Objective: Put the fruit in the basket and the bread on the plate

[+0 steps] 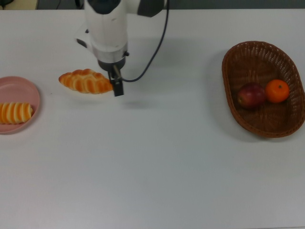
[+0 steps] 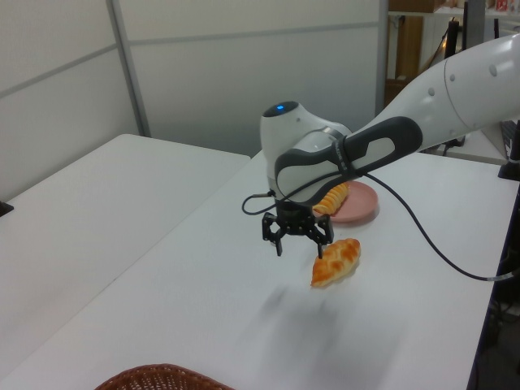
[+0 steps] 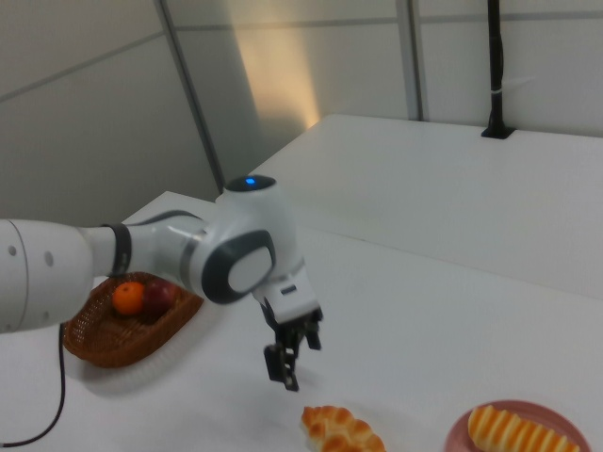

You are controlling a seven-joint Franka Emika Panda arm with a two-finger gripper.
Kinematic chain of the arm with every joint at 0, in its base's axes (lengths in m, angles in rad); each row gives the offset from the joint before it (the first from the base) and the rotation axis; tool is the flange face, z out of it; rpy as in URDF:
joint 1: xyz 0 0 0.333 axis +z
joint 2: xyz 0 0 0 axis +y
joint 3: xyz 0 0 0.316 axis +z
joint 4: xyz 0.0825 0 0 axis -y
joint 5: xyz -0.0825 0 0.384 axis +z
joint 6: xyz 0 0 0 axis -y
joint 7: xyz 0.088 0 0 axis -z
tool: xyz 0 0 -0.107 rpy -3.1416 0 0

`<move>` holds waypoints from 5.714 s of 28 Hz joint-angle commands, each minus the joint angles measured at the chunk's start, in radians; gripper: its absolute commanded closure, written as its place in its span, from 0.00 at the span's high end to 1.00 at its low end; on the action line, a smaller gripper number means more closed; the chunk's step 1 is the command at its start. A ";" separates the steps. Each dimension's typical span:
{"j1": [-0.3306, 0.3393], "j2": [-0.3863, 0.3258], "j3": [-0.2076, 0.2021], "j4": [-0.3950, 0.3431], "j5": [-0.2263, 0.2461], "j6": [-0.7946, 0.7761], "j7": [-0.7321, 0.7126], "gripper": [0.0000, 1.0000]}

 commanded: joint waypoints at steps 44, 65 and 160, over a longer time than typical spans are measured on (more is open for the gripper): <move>-0.124 0.027 -0.200 0.001 0.147 0.055 -0.460 0.00; -0.162 0.103 -0.287 0.199 0.267 0.032 -0.473 0.00; 0.284 -0.143 -0.361 0.386 0.021 -0.582 -1.305 1.00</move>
